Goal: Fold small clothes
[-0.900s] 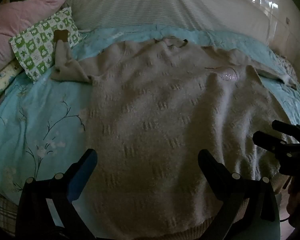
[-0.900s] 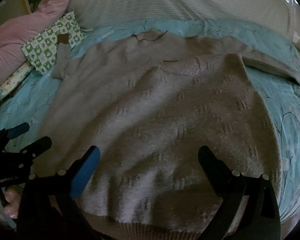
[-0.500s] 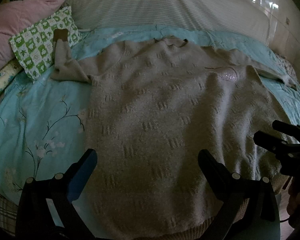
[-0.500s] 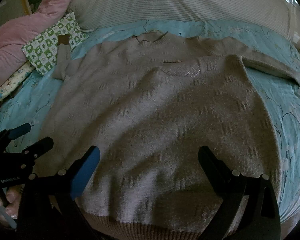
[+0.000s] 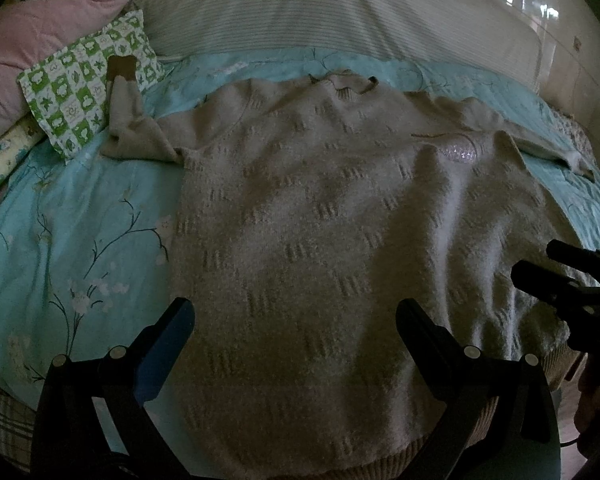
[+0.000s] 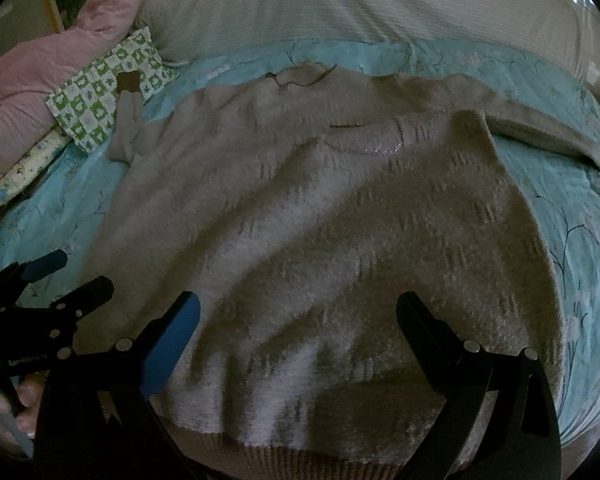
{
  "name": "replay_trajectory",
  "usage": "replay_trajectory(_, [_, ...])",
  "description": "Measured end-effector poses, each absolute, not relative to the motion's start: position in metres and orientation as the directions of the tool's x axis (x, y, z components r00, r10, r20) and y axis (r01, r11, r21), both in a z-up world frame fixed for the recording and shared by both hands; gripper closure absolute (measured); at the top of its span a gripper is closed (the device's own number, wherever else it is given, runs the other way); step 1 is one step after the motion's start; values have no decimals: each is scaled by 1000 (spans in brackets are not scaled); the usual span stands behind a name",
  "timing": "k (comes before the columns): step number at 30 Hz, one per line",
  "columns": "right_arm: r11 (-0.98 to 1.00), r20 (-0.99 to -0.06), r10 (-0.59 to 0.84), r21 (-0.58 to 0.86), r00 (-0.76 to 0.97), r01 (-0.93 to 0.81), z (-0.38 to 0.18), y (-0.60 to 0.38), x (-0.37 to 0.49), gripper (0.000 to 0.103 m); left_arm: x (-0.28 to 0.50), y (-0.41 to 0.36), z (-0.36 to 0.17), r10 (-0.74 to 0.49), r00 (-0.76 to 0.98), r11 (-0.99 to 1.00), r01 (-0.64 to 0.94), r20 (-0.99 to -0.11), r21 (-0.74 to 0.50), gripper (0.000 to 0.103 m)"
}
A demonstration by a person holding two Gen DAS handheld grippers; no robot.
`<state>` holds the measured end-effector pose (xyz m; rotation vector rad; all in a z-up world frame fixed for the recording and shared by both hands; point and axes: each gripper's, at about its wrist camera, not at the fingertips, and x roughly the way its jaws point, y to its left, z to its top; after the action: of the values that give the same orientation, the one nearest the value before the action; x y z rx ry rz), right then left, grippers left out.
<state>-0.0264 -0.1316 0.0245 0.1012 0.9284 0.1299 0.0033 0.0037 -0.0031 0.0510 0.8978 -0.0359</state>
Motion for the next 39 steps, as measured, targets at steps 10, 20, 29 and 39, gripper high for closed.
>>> replay_trajectory(10, [985, -773, 167, 161, 612, -66, 26, -129, -27, 4, 3, 4, -3, -12, 622, 998, 53, -783, 27, 2])
replay_trajectory(20, [987, -786, 154, 152, 598, -54, 28, -131, -26, 4, 5, 3, -3, -9, 626, 998, 53, -780, 30, 2])
replay_trajectory(29, [984, -767, 156, 172, 623, -34, 27, -141, -20, 4, 18, 2, -8, -32, 608, 998, 59, -793, 5, 2])
replay_trajectory(39, [967, -746, 90, 224, 660, 120, 30, -212, -14, 5, 47, 3, -14, -70, 582, 997, 77, -810, -31, 2])
